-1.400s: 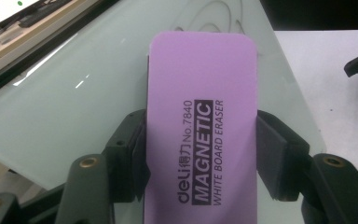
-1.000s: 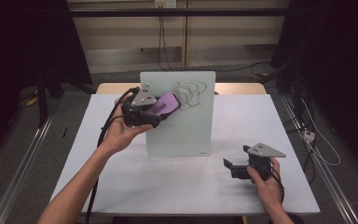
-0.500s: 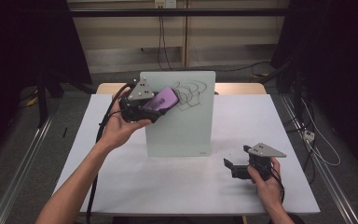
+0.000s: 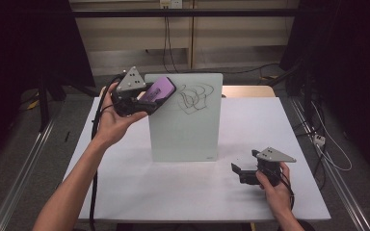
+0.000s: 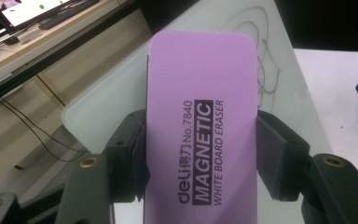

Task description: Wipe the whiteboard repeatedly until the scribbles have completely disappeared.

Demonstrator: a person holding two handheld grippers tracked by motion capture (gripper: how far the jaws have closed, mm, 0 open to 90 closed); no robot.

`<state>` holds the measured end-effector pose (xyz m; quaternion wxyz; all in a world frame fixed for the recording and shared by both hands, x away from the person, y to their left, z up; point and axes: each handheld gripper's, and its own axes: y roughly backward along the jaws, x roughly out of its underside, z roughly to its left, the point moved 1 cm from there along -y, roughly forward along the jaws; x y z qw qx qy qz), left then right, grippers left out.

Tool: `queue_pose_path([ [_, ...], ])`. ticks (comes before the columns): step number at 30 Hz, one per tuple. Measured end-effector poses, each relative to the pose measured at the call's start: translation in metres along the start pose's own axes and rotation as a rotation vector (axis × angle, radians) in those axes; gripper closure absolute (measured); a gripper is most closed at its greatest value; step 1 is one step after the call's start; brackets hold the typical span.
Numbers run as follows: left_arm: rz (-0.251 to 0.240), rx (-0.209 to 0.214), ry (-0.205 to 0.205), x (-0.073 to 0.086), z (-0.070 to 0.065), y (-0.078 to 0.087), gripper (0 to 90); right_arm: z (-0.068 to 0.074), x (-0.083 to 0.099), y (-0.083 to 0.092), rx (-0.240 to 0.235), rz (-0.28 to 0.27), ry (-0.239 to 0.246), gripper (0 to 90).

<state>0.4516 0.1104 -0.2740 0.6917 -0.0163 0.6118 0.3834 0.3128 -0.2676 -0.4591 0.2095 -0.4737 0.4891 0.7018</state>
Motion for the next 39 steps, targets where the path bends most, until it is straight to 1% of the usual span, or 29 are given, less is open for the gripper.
queue_pose_path([
  [1,0.006,-0.003,-0.006,0.0,-0.002,-0.001,40.9,0.0,0.0,0.0,-0.001,0.001,-0.002,5.2],
  [4,0.027,0.006,-0.03,0.003,-0.009,-0.006,40.9,0.001,0.0,0.0,-0.002,0.0,0.003,5.2],
  [7,0.035,0.013,-0.039,0.008,-0.017,-0.012,40.9,0.001,0.0,0.0,-0.001,0.001,0.006,5.2],
  [10,0.043,0.041,-0.031,0.015,-0.024,-0.017,40.8,0.002,0.0,0.0,-0.002,0.002,0.004,5.2],
  [12,0.045,0.05,-0.03,0.02,-0.029,-0.022,40.8,0.002,0.0,0.0,-0.003,0.003,0.005,5.2],
  [14,0.063,0.061,-0.037,0.023,-0.034,-0.026,40.7,0.001,0.0,0.0,-0.002,0.0,0.004,5.2],
  [17,0.103,0.08,-0.059,0.029,-0.041,-0.03,40.6,0.001,0.0,0.001,0.002,0.0,0.001,5.2],
  [18,0.112,0.079,-0.066,0.03,-0.044,-0.032,40.6,0.001,0.0,0.001,0.002,0.0,0.0,5.2],
  [20,0.132,0.09,-0.075,0.034,-0.049,-0.035,40.7,0.001,0.0,0.0,0.0,0.0,0.002,5.2],
  [25,0.183,0.143,-0.089,0.046,-0.063,-0.046,40.7,0.001,0.0,0.0,0.0,0.0,0.005,5.2],
  [26,0.2,0.15,-0.102,0.047,-0.067,-0.048,40.7,0.001,0.0,0.0,0.001,0.0,0.005,5.2],
  [27,0.21,0.15,-0.115,0.048,-0.07,-0.05,40.7,0.001,0.0,0.0,0.002,-0.001,0.005,5.2],
  [28,0.217,0.144,-0.12,0.048,-0.072,-0.05,40.7,0.001,0.0,0.0,0.002,-0.001,0.006,5.2],
  [30,0.214,0.144,-0.111,0.048,-0.071,-0.05,40.7,0.001,0.0,0.0,0.001,0.0,0.006,5.2],
  [32,0.209,0.158,-0.1,0.047,-0.068,-0.05,40.7,0.001,0.0,0.0,0.0,0.001,0.003,5.2],
  [33,0.204,0.153,-0.089,0.046,-0.067,-0.049,40.7,0.001,0.0,0.0,0.0,0.002,0.002,5.2],
  [34,0.197,0.15,-0.088,0.045,-0.066,-0.049,40.7,0.001,0.0,-0.001,0.0,0.003,0.002,5.2],
  [35,0.194,0.149,-0.084,0.042,-0.065,-0.047,40.8,0.001,0.0,-0.001,0.001,0.002,0.003,5.2],
  [37,0.171,0.136,-0.069,0.036,-0.06,-0.046,40.8,0.001,0.0,-0.001,0.002,0.001,0.003,5.2],
  [39,0.157,0.131,-0.062,0.028,-0.054,-0.043,40.8,0.002,0.0,0.0,0.001,0.0,0.005,5.2],
])
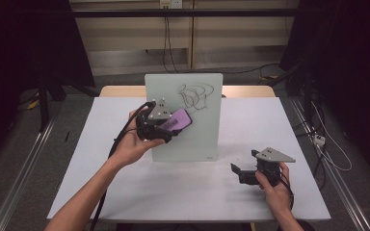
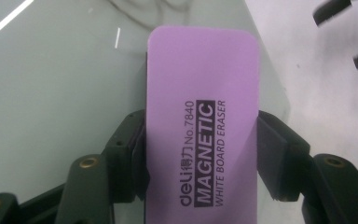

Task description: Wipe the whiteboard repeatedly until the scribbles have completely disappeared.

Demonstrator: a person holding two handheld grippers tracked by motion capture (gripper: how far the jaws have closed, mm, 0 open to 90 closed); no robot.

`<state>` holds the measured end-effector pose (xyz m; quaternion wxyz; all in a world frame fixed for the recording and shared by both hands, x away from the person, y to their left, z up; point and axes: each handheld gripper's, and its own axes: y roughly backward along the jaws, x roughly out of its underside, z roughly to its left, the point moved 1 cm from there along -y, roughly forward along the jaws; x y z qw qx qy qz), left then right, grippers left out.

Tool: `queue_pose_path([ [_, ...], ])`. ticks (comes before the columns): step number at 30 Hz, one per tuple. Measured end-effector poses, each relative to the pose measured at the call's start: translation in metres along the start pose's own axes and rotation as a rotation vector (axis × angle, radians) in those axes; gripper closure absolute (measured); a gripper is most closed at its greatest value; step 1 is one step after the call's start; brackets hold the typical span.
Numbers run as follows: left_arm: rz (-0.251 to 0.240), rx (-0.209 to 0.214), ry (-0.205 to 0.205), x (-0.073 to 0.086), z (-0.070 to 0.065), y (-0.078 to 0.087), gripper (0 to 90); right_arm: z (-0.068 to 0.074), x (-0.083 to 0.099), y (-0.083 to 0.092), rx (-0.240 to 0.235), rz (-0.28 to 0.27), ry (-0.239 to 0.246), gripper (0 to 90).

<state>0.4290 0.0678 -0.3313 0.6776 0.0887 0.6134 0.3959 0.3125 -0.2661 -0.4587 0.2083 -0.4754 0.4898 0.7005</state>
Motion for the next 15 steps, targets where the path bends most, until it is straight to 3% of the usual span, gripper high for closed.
queue_pose_path([
  [3,-0.022,-0.027,0.01,-0.011,0.01,0.008,40.7,0.0,0.0,0.001,0.0,-0.003,0.001,5.2],
  [5,-0.038,-0.026,0.039,-0.017,0.017,0.013,40.7,-0.001,0.0,0.001,0.002,-0.004,-0.003,5.2],
  [10,-0.048,-0.064,0.023,-0.032,0.026,0.02,40.7,-0.001,0.0,0.001,0.0,-0.006,-0.001,5.2],
  [15,-0.089,-0.079,0.051,-0.043,0.038,0.029,40.7,0.0,0.0,0.001,-0.001,-0.005,-0.001,5.2],
])
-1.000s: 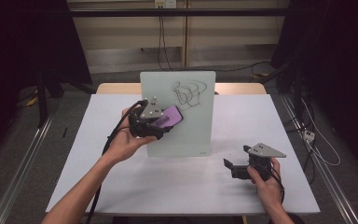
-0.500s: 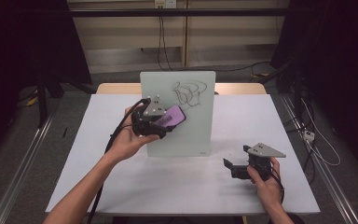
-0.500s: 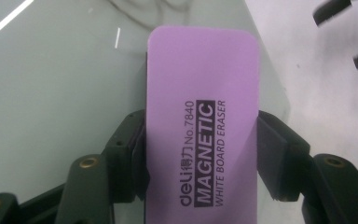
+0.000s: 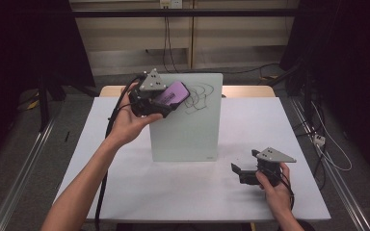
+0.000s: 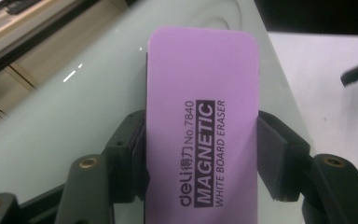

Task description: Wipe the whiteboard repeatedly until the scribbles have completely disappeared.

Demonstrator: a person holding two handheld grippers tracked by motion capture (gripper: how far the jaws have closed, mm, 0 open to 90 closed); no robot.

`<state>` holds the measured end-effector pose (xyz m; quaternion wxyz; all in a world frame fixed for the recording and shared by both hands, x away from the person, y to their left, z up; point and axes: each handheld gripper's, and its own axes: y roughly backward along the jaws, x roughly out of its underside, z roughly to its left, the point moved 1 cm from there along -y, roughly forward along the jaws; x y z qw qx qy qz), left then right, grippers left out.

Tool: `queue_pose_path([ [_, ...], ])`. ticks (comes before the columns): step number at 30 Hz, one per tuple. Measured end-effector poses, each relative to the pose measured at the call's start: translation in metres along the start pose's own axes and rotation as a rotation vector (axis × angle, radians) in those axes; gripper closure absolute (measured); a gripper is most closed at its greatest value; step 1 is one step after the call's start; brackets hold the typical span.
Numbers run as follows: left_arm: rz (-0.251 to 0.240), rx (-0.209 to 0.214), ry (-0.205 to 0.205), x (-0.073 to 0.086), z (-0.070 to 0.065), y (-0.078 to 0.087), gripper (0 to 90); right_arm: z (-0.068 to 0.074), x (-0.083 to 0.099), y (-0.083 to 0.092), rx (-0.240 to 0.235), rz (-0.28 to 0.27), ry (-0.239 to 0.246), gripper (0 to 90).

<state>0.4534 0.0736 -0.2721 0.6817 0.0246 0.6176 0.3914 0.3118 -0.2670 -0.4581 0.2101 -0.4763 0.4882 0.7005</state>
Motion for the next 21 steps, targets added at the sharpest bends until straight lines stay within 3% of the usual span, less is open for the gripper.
queue_pose_path([
  [2,-0.008,-0.003,0.012,-0.002,0.002,0.001,40.7,0.0,0.0,0.0,0.001,-0.002,-0.001,5.3],
  [6,0.01,0.004,-0.002,-0.001,-0.003,-0.004,40.7,0.0,0.0,0.0,0.0,-0.001,0.0,5.2],
  [10,0.048,0.0,-0.05,0.003,-0.013,-0.011,40.7,0.001,0.0,0.0,-0.002,-0.001,0.005,5.2],
  [14,0.082,0.024,-0.078,0.014,-0.025,-0.019,40.7,0.0,0.0,0.001,0.002,-0.008,0.004,5.2],
  [18,0.088,0.045,-0.071,0.02,-0.03,-0.023,40.7,0.0,0.0,0.001,-0.001,-0.004,-0.001,5.2],
  [21,0.08,0.036,-0.079,0.018,-0.03,-0.023,40.8,0.001,0.0,0.0,-0.002,-0.002,0.004,5.2],
])
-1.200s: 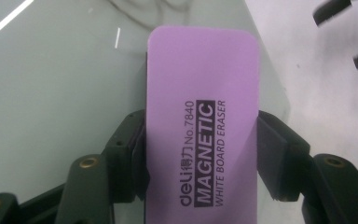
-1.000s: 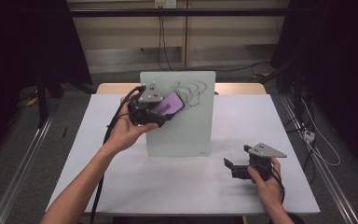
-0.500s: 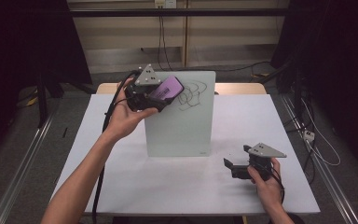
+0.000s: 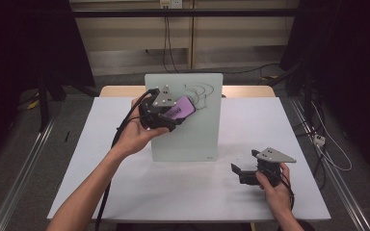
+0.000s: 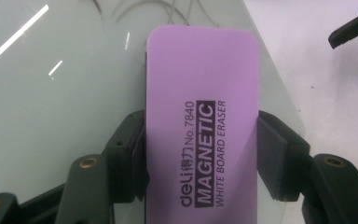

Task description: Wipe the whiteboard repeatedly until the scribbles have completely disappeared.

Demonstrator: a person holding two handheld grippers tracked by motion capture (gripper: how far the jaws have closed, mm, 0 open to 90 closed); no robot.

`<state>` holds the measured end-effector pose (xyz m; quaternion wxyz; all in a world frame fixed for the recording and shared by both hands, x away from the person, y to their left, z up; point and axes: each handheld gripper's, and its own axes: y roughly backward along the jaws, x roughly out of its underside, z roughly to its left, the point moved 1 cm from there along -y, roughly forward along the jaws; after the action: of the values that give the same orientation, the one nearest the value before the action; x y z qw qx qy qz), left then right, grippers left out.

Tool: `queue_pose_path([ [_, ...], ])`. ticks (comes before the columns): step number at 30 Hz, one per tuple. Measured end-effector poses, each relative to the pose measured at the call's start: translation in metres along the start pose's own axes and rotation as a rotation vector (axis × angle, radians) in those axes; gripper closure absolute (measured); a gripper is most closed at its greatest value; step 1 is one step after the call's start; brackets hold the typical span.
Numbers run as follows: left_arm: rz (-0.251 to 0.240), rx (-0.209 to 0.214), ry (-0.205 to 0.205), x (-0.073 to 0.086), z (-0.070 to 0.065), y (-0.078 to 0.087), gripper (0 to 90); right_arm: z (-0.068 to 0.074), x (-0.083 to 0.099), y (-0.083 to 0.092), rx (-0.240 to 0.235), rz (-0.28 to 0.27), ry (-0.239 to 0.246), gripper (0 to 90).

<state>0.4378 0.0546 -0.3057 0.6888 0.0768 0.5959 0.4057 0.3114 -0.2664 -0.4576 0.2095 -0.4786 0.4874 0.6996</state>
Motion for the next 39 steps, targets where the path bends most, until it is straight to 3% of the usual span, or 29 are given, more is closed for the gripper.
queue_pose_path([
  [6,-0.017,-0.001,0.015,-0.012,0.009,0.004,40.8,-0.001,0.0,0.0,0.001,0.002,-0.001,5.2],
  [18,-0.083,-0.067,0.036,-0.033,0.027,0.018,40.8,-0.001,0.0,0.001,-0.001,-0.001,0.0,5.2],
  [20,-0.086,-0.061,0.046,-0.033,0.029,0.018,40.8,-0.001,0.0,0.001,-0.001,-0.002,0.001,5.2],
  [30,0.016,-0.061,-0.044,-0.024,0.006,0.002,40.7,0.0,0.0,0.001,-0.002,-0.001,0.004,5.2],
  [39,0.07,0.005,-0.074,-0.002,-0.02,-0.017,40.8,0.0,0.0,0.001,-0.002,-0.001,0.005,5.2],
])
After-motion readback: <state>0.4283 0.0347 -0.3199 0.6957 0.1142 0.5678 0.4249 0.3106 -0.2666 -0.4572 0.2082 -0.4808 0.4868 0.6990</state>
